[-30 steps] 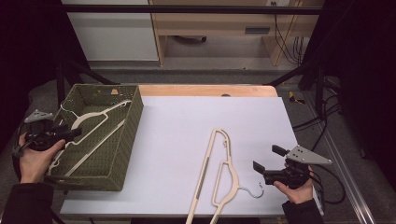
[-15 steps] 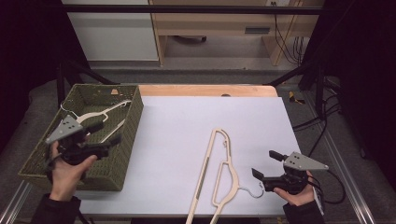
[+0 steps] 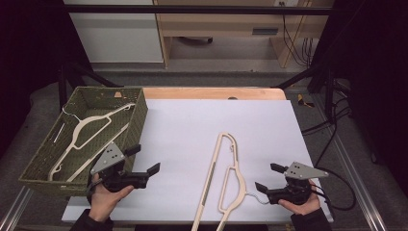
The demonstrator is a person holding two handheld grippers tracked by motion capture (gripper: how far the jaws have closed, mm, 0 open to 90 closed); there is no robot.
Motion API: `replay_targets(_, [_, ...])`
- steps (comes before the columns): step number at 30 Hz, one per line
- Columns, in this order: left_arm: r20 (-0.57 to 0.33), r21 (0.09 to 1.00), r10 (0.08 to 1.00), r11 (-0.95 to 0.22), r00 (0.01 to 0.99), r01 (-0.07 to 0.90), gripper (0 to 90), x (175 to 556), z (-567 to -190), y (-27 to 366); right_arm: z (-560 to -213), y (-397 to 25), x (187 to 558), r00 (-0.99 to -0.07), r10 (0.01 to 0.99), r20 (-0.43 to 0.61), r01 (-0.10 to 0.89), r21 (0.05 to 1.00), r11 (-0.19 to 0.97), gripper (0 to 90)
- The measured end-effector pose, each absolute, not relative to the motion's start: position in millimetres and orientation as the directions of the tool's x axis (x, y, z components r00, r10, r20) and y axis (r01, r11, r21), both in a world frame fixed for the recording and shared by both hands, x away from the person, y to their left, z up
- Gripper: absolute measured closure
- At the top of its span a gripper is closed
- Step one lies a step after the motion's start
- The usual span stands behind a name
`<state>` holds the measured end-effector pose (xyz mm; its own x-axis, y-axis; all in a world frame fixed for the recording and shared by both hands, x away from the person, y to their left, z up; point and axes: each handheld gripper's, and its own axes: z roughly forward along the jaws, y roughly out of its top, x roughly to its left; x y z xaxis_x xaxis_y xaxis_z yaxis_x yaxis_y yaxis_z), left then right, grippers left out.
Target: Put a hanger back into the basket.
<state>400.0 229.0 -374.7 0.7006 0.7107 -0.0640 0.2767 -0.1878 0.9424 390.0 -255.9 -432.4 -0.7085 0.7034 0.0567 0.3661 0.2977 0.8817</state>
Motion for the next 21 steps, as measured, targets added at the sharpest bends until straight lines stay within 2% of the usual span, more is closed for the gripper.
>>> replay_targets(10, [-0.064,0.915,0.695,-0.244,0.716,0.32,8.8,403.7,-399.8,217.5,-446.6,-244.4,393.7,-0.743,0.668,0.04,0.41,0.817,0.406,19.4])
replay_targets(17, [-0.048,0.907,0.689,-0.272,0.723,0.32,8.7,403.5,-406.5,211.0,-454.7,-239.2,394.1,-0.766,0.641,0.044,0.427,0.781,0.456,26.9])
replay_targets(21, [-0.042,0.899,0.687,-0.291,0.725,0.328,8.7,404.9,-411.0,208.0,-460.3,-236.3,395.4,-0.783,0.62,0.05,0.436,0.755,0.49,34.1])
